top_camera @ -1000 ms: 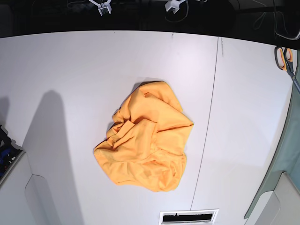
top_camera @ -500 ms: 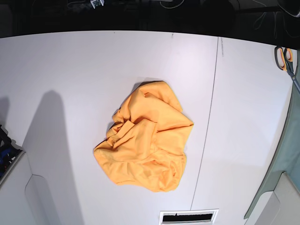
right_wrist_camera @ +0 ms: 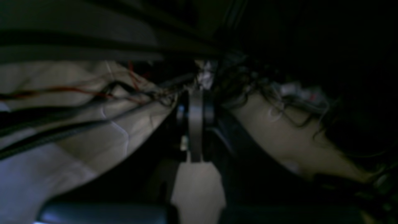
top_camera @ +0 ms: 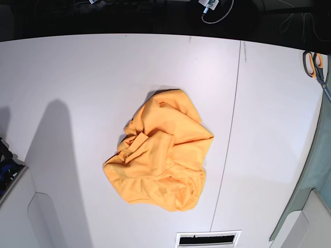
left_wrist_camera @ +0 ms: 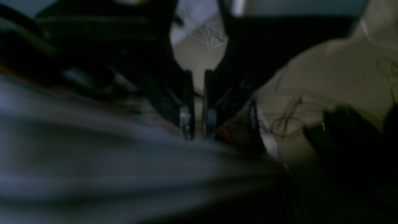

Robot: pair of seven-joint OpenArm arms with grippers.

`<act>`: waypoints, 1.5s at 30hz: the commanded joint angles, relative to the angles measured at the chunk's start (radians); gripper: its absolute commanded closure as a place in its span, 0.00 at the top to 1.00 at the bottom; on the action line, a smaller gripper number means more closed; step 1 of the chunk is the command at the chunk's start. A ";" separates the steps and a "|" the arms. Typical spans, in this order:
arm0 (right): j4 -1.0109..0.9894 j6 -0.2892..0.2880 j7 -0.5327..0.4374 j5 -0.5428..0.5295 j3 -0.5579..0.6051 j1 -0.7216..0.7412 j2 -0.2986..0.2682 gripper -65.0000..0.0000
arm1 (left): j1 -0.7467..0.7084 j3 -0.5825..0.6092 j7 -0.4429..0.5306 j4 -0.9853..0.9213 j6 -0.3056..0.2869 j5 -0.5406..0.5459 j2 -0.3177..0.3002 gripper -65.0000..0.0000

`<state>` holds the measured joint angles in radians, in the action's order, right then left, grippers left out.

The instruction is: Layout the t-shirt on the table in an organized manner, then fold the t-shirt properly

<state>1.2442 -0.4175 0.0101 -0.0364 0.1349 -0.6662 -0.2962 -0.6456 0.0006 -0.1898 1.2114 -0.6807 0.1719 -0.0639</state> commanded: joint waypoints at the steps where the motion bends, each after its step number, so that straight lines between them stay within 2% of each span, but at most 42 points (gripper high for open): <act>1: 0.056 -0.010 -0.016 -0.010 -0.002 -0.038 -0.017 0.00 | -0.035 -0.018 0.005 0.044 -0.017 0.024 0.002 0.09; 5: 0.251 -0.010 -0.010 -0.010 -0.002 -0.118 -0.048 0.00 | -0.093 -0.089 -0.012 0.190 -0.017 0.089 -0.004 0.12; 9: 0.412 -0.010 0.005 -0.018 -0.003 -0.167 -0.076 0.00 | -0.135 -0.143 -0.093 0.325 -0.017 0.163 -0.006 0.34; 11: 0.477 -0.010 0.033 -0.054 -0.003 -0.174 -0.087 0.00 | -0.147 -0.166 -0.144 0.385 -0.017 0.228 -0.006 0.40; 14: 0.557 -0.009 0.063 -0.095 -0.003 -0.171 -0.089 0.00 | -0.168 -0.195 -0.186 0.469 -0.017 0.306 -0.015 0.40; 19: 0.644 -0.009 0.062 -0.112 -0.003 -0.130 -0.089 0.00 | -0.174 -0.211 -0.223 0.594 -0.017 0.318 -0.082 0.40; 24: 0.658 -0.009 0.062 -0.165 -0.003 -0.002 -0.088 0.00 | -0.174 -0.211 -0.238 0.686 -0.017 0.318 -0.159 0.40; 28: 0.658 -0.008 0.070 -0.166 -0.003 0.122 -0.082 0.00 | -0.159 -0.211 -0.237 0.729 -0.010 0.319 -0.214 0.40; 30: 0.658 -0.006 0.100 -0.166 -0.003 0.185 -0.066 0.00 | -0.135 -0.211 -0.237 0.732 0.009 0.319 -0.242 0.41; 32: 0.655 -0.005 0.137 -0.166 -0.003 0.248 -0.046 0.05 | -0.102 -0.211 -0.237 0.732 0.020 0.324 -0.267 0.48; 35: 0.637 0.030 0.164 -0.166 -0.003 0.330 -0.004 0.22 | -0.051 -0.210 -0.238 0.731 0.023 0.353 -0.298 0.55; 37: 0.612 0.081 0.177 -0.165 -0.003 0.380 0.030 0.34 | -0.014 -0.210 -0.238 0.728 0.024 0.363 -0.308 0.56; 39: 0.573 0.135 0.178 -0.161 -0.003 0.431 0.068 0.42 | 0.033 -0.207 -0.237 0.710 0.044 0.364 -0.318 0.56; 41: 0.515 0.180 0.178 -0.138 -0.003 0.489 0.108 0.43 | 0.091 -0.192 -0.237 0.676 0.069 0.364 -0.325 0.56; 43: 0.444 0.214 0.178 -0.116 -0.003 0.549 0.147 0.43 | 0.158 -0.163 -0.237 0.624 0.069 0.364 -0.325 0.56; 45: 0.370 0.224 0.178 -0.108 -0.003 0.608 0.184 0.43 | 0.231 -0.120 -0.234 0.557 0.069 0.363 -0.324 0.56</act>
<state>1.5955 -0.1974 0.2108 -0.1429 0.1341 -0.0711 -0.1101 -0.4152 -0.1131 -0.4427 1.7515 -0.6106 0.5186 -0.3801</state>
